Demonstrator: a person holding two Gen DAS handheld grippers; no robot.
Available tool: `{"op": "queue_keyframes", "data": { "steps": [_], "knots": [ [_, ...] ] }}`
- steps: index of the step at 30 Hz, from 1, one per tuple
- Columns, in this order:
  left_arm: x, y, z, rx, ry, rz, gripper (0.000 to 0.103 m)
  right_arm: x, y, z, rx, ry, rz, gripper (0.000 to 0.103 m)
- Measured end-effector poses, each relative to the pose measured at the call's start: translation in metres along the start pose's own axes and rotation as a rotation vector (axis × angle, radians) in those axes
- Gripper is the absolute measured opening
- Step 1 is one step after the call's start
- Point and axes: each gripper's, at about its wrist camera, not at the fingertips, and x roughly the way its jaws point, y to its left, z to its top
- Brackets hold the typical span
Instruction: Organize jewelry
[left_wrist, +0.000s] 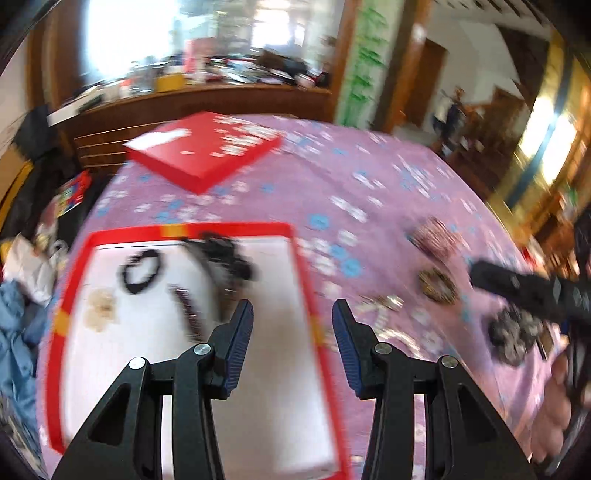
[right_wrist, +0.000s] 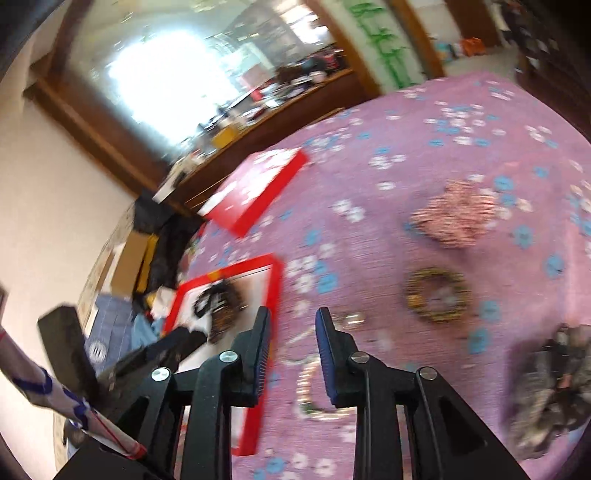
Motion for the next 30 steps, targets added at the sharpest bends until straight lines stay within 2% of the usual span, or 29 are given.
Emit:
{"op": "queue_keyframes", "data": {
  "steps": [4,7,9,11,15,19,21,23,25,30],
  "knots": [
    [0.021,-0.039,-0.010,0.086,0.100,-0.084,0.043,0.000,-0.035,0.008,0.052,-0.024,-0.051,0.029],
    [0.037,-0.057,-0.018,0.118,0.158,-0.088,0.040,0.006,-0.059,0.009,0.066,-0.046,-0.096,0.029],
    [0.048,-0.062,-0.022,0.120,0.194,-0.065,0.038,0.010,-0.076,0.009,0.076,-0.067,-0.111,0.029],
    [0.056,-0.064,-0.023,0.111,0.221,-0.026,0.037,0.017,-0.091,0.009,0.090,-0.045,-0.141,0.028],
    [0.068,-0.066,-0.021,0.111,0.255,0.027,0.036,0.015,-0.101,0.013,0.114,-0.041,-0.128,0.028],
    [0.081,-0.068,-0.022,0.105,0.300,0.080,0.025,0.007,-0.103,0.013,0.125,-0.066,-0.112,0.029],
    [0.084,-0.071,-0.023,0.111,0.294,0.099,0.025,0.005,-0.101,0.013,0.125,-0.070,-0.107,0.029],
    [0.085,-0.075,-0.023,0.112,0.290,0.095,0.012,0.005,-0.101,0.013,0.124,-0.075,-0.103,0.029],
    [0.085,-0.079,-0.022,0.112,0.275,0.077,0.009,0.003,-0.101,0.013,0.126,-0.081,-0.100,0.029],
    [0.069,-0.090,-0.016,0.088,0.161,-0.054,0.009,0.008,-0.106,0.013,0.125,-0.067,-0.137,0.029]
  ]
}}
